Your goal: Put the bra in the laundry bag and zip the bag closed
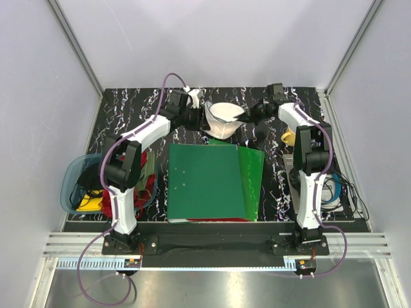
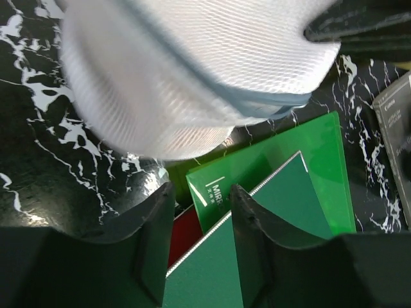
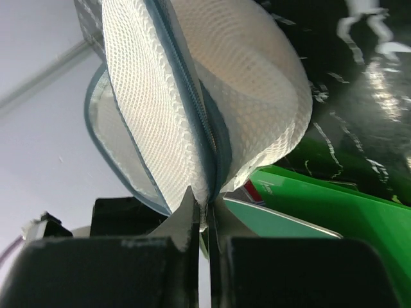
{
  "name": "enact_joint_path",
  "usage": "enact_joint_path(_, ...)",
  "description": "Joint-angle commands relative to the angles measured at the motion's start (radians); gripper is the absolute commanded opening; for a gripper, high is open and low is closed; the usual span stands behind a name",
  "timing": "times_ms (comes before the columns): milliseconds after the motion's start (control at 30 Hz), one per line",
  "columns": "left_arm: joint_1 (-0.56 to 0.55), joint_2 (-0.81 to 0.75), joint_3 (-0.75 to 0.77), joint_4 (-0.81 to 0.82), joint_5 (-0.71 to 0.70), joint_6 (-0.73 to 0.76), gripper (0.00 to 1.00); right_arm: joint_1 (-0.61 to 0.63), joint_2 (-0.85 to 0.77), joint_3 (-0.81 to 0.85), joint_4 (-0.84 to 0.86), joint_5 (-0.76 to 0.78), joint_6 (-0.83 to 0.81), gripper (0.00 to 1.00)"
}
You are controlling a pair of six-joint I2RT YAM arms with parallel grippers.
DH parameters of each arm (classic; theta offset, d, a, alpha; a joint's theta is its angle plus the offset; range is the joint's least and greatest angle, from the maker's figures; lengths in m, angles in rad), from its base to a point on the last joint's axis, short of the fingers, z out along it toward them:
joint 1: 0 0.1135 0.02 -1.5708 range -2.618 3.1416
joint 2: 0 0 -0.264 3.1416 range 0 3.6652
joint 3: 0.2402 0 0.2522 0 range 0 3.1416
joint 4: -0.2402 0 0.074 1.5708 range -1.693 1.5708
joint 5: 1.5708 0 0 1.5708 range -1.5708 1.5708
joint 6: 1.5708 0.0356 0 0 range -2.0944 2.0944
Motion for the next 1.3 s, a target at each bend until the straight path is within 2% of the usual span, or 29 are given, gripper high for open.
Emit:
enact_joint_path(0,-0.002,-0.016,-0.005,0.091,-0.025,-0.056,0.47,0.008,-0.116,-0.075,0.104,-0.001,0.180,0.00)
enact_joint_path(100,-0.016,-0.045,-0.038,0.149,-0.006,-0.061,0.49,0.008,-0.137,-0.104,0.109,0.016,0.216,0.00)
enact_joint_path(233,-0.054,-0.057,-0.062,0.189,-0.011,-0.061,0.60,0.013,-0.154,-0.121,0.125,0.027,0.278,0.00)
enact_joint_path(433,-0.102,-0.045,-0.059,0.212,-0.104,-0.067,0.65,0.019,-0.179,-0.135,0.144,0.045,0.365,0.00)
enact_joint_path(667,-0.114,-0.039,-0.047,0.250,-0.244,-0.093,0.63,0.031,-0.191,-0.150,0.164,0.059,0.414,0.00)
enact_joint_path(900,-0.115,-0.017,-0.032,0.345,-0.264,-0.154,0.50,0.054,-0.185,-0.147,0.173,0.067,0.431,0.00)
enact_joint_path(1100,-0.120,0.001,-0.010,0.367,-0.273,-0.183,0.56,0.067,-0.184,-0.149,0.176,0.073,0.433,0.00)
enact_joint_path(1267,-0.119,0.012,0.007,0.372,-0.285,-0.193,0.50,0.073,-0.182,-0.153,0.179,0.074,0.434,0.00)
